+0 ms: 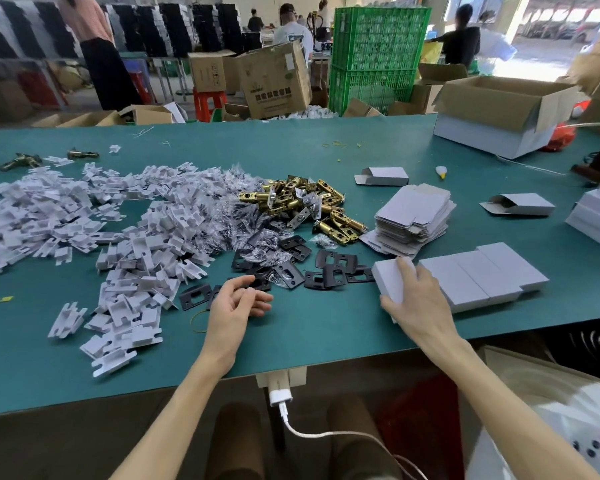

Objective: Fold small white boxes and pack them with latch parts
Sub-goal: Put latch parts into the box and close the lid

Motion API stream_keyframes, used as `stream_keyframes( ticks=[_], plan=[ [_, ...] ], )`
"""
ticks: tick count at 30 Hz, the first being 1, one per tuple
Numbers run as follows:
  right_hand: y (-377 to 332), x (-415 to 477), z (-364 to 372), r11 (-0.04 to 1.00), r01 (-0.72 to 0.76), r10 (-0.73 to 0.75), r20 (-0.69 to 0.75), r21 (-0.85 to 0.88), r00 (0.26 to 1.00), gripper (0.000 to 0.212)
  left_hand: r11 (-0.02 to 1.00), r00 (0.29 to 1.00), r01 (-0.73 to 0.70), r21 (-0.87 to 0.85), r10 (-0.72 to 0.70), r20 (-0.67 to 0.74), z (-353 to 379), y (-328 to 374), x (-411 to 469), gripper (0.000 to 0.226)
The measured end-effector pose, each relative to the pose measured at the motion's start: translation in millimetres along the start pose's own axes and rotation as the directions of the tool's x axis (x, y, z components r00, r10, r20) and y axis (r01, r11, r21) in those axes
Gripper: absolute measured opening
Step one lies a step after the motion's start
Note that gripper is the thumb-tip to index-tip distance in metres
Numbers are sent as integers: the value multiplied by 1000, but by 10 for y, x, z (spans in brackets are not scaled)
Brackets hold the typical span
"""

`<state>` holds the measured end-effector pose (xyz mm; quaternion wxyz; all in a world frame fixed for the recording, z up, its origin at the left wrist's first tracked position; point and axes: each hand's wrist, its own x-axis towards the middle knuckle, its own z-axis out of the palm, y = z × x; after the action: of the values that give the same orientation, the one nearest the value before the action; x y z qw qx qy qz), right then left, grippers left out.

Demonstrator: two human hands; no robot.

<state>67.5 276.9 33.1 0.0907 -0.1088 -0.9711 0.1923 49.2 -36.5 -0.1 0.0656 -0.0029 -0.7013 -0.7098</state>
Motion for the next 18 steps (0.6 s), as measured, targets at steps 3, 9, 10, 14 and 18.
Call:
stream_keyframes(
  ticks=[3,9,10,14,18],
  plan=[
    [35,15,38,998,-53,53,21,-22,998,66,1000,1000,0,-1,0,-5,-6,3,-8,18],
    [97,-30,29,987,90,-100,-70,-135,992,52,1000,1000,5,13,-5,-3,-3,19,-15,19],
    [92,-37,13,984,127,-136,-71,-127,988,52,1000,1000,5,14,-5,-3,-3,22,-15,19],
    [-20,-121,8,964,260,-255,-78,53,964,58,1000,1000,4,9,-4,-4,7,39,-17,19],
    [-329,-196,140,882,197,-245,58,429,968,60,1000,1000,6,14,-6,-4,9,43,-20,19]
  ],
)
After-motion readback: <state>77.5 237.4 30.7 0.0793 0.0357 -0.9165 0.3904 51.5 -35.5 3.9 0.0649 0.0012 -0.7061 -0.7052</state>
